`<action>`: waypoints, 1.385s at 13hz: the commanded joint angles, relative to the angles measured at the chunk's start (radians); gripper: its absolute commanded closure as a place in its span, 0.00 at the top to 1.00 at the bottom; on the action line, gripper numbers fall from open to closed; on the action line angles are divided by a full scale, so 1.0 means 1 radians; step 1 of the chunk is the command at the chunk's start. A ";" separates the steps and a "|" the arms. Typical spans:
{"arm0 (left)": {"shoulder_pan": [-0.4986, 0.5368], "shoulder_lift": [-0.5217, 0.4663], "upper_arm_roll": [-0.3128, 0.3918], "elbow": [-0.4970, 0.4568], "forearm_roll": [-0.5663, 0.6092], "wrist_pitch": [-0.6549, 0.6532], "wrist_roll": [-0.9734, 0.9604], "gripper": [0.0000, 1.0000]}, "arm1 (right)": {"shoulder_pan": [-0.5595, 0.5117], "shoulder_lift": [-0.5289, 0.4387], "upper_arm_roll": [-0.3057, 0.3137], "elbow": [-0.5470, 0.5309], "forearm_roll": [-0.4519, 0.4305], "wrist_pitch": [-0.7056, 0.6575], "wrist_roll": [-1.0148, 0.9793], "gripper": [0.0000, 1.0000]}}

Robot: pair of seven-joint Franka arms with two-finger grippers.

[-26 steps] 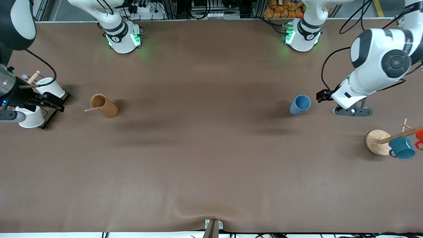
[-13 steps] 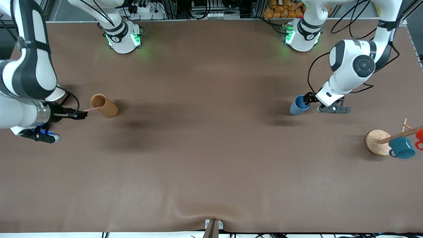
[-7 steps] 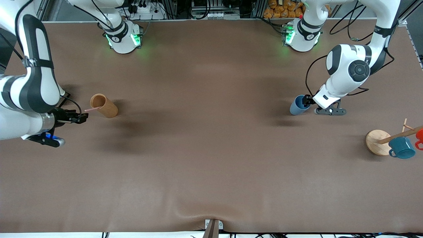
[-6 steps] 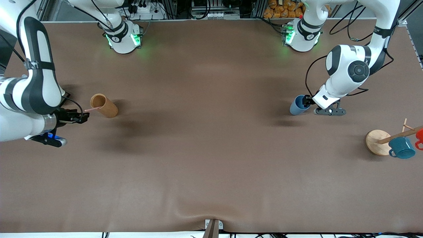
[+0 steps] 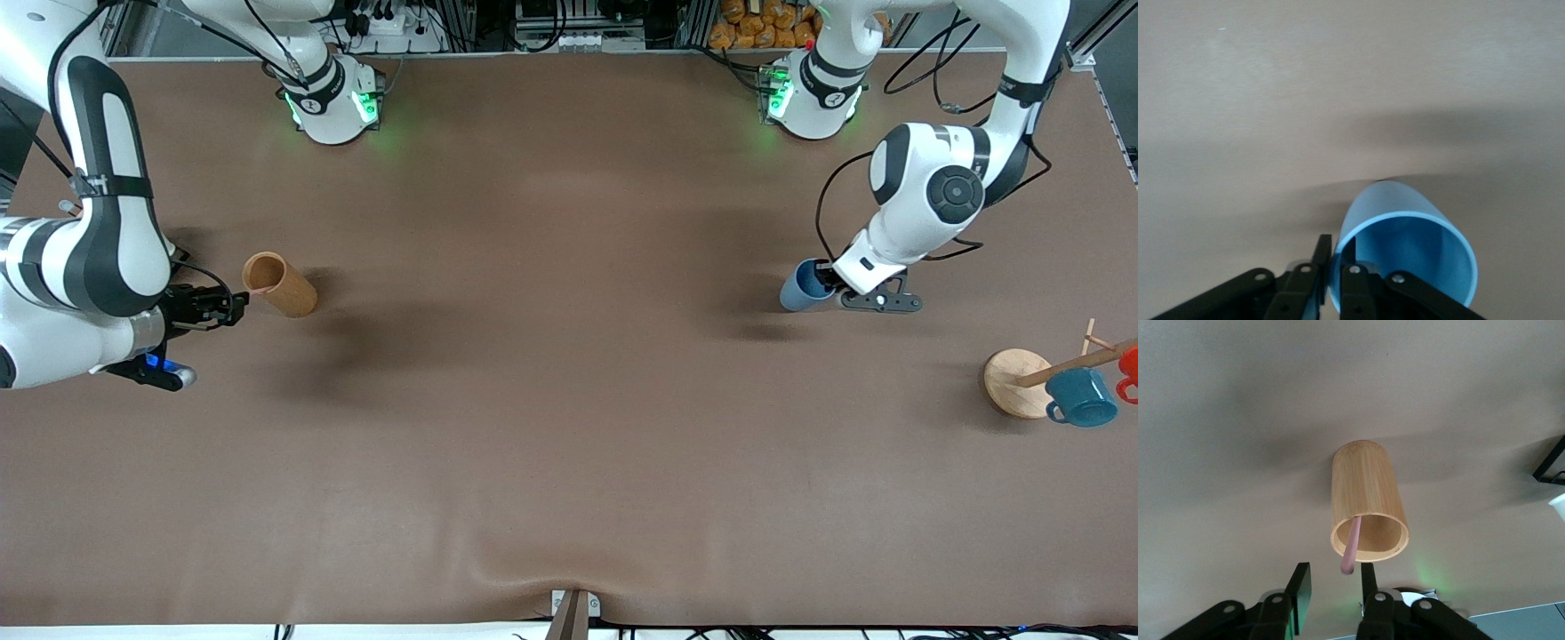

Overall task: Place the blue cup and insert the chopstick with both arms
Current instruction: 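Slide the blue cup with the left gripper toward the table middle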

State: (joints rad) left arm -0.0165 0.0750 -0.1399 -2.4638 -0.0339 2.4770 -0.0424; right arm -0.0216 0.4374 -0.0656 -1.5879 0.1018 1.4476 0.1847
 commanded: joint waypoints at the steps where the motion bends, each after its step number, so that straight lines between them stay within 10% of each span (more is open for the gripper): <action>1: -0.011 -0.004 -0.068 0.017 -0.082 0.011 -0.013 0.00 | -0.012 0.007 0.006 0.023 0.009 -0.013 0.001 0.36; 7: -0.063 0.074 -0.311 0.167 -0.094 0.007 -0.414 0.00 | -0.014 0.029 0.003 0.029 -0.001 -0.003 -0.004 0.28; 18: -0.413 0.360 -0.308 0.489 0.060 0.002 -0.985 0.00 | -0.015 0.027 -0.028 0.034 -0.005 -0.009 -0.040 0.05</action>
State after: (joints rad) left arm -0.3907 0.3793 -0.4563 -2.0418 -0.0288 2.4828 -0.9404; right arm -0.0257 0.4568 -0.0953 -1.5799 0.0977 1.4559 0.1639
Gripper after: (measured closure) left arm 0.952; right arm 0.907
